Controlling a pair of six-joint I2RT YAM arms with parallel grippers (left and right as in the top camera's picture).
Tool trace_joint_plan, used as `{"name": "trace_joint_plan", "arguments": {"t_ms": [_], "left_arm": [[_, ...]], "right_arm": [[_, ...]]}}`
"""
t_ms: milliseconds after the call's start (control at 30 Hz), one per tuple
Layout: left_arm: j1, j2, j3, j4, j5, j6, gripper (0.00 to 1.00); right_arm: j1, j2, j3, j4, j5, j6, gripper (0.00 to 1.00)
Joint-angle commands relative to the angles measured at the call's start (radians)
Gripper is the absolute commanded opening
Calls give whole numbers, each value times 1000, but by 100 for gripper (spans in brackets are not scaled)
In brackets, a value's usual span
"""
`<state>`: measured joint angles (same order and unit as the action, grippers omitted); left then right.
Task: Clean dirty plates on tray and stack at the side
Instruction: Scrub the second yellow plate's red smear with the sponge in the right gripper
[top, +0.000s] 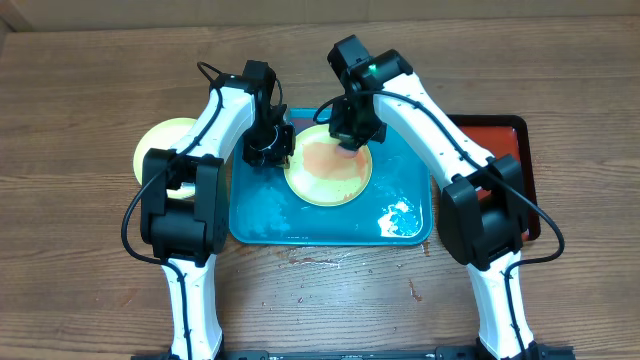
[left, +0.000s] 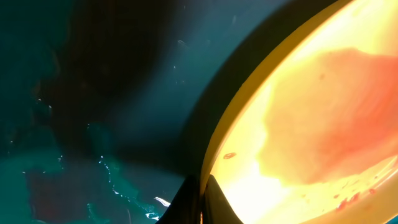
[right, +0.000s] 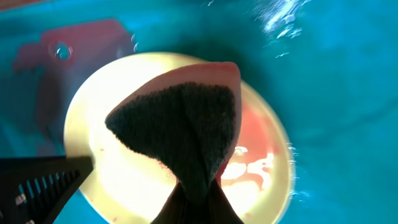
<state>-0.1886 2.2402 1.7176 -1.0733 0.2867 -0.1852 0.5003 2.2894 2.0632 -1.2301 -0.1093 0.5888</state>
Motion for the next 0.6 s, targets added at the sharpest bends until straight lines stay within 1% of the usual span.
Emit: {"name": "trace_joint_plan", "arguments": {"t_ms": [0, 133, 233, 433, 567], "left_arm": [[13, -34, 19, 1, -32, -13, 4], [13, -34, 19, 0, -32, -13, 4], [13, -34, 19, 0, -32, -13, 4], [18, -34, 19, -3, -32, -13, 4], [19, -34, 19, -3, -32, -13, 4]], "right_arm": [[36, -22, -66, 48, -109, 13, 4], [57, -22, -160, 156, -202, 36, 4], [80, -22, -199, 238, -248, 37, 4], [117, -21, -239, 303, -178, 150, 4], [119, -21, -282, 324, -166, 193, 4]]}}
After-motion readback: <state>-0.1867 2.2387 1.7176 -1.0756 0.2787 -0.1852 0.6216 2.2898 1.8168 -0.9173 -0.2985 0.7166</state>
